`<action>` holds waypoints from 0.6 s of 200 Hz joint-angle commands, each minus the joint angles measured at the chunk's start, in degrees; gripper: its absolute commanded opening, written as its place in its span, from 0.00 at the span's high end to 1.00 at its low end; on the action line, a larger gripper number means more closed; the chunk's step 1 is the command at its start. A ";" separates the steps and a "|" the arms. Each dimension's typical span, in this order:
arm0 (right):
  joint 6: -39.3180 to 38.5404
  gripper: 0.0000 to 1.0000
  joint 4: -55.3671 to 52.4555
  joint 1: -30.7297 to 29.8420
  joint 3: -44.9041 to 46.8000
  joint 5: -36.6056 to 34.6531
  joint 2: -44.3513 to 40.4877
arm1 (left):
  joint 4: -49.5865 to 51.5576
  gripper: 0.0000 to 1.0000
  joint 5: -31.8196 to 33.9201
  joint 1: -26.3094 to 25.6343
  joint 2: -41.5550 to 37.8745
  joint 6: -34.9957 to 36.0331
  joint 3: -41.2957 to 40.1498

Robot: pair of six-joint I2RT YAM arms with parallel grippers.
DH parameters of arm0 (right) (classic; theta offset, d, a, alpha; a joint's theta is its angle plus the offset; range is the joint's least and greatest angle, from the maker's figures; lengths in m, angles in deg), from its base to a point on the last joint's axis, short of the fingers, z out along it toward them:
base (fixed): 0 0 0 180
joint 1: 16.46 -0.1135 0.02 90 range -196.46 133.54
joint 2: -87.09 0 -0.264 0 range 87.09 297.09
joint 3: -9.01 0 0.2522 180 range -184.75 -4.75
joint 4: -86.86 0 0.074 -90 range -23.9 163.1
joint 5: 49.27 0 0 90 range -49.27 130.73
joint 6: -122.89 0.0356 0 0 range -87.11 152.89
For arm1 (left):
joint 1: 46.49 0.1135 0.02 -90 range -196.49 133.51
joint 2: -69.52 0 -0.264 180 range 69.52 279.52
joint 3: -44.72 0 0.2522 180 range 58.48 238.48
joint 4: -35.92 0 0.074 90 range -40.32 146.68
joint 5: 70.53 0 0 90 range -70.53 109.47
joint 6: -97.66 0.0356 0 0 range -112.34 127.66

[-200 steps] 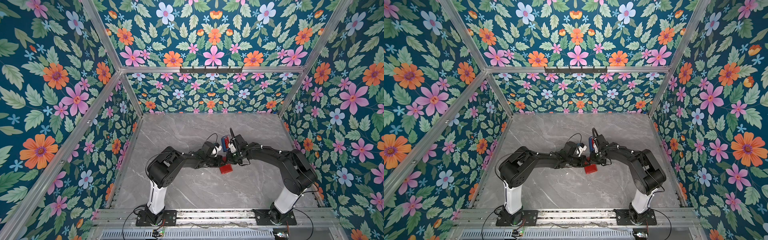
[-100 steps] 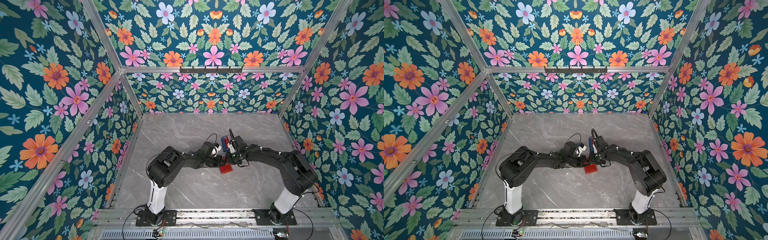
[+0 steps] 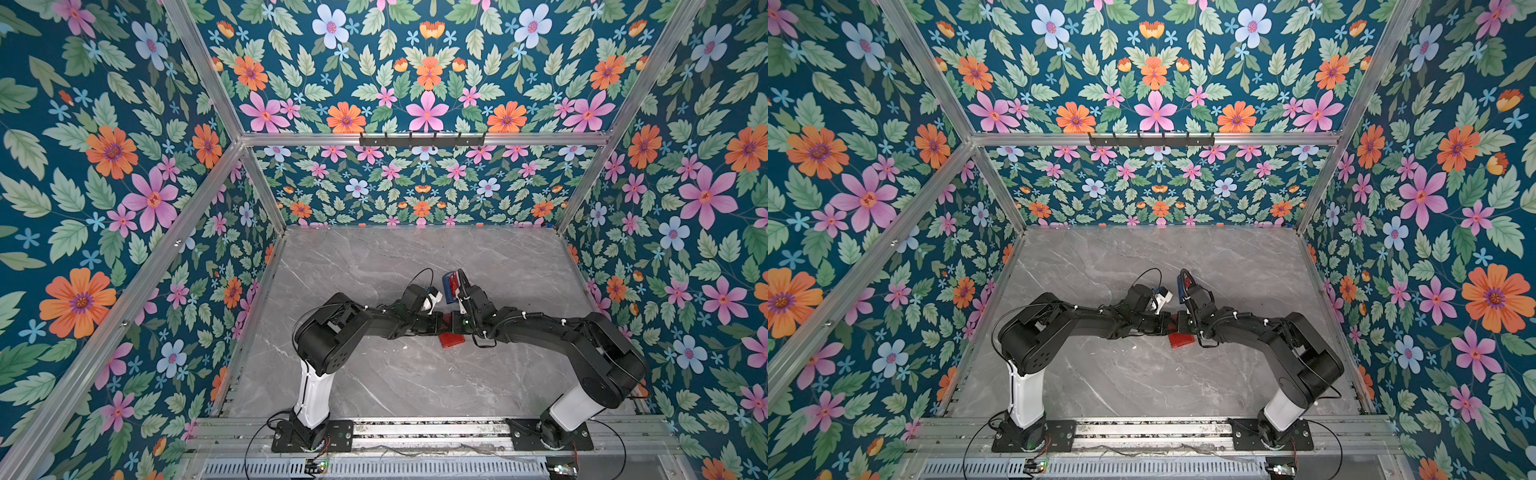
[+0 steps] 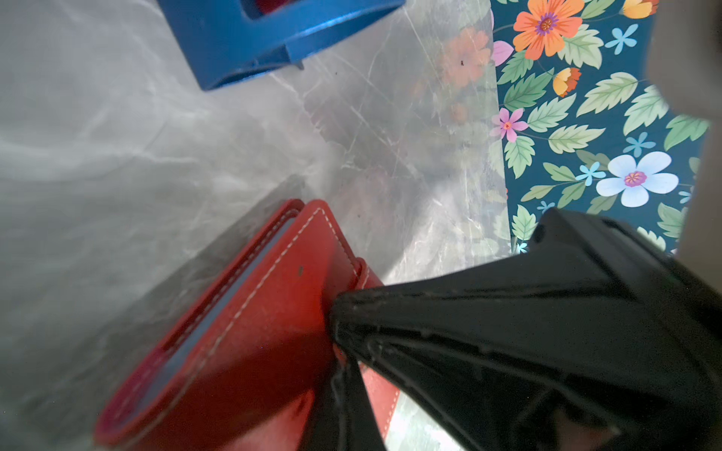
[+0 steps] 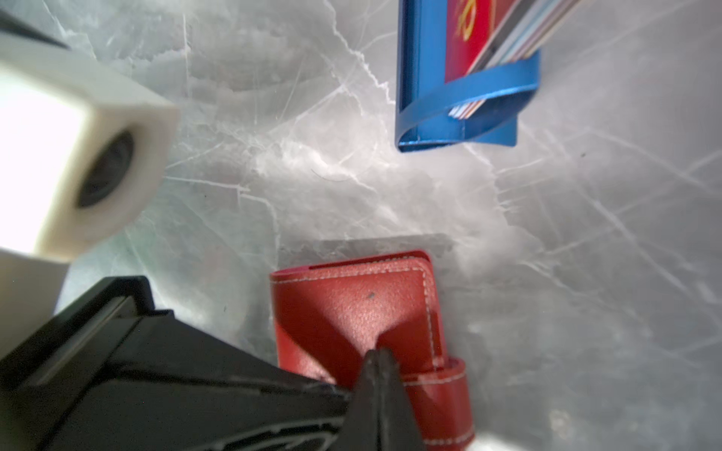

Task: Insert credit cards into a card holder
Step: Close the button on the card holder.

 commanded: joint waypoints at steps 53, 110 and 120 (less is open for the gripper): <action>5.00 0.98 -5.80 -2.33 8.07 -0.40 -2.57 | 9.73 1.00 1.31 -0.34 0.97 1.92 -1.39; 5.61 0.98 -8.21 -3.20 7.09 -0.39 -3.13 | 11.14 1.00 2.20 -0.34 0.75 2.37 -1.00; 5.48 0.98 -10.62 -3.21 5.37 -0.46 -3.58 | 11.53 1.00 1.95 -0.36 0.74 2.65 -0.83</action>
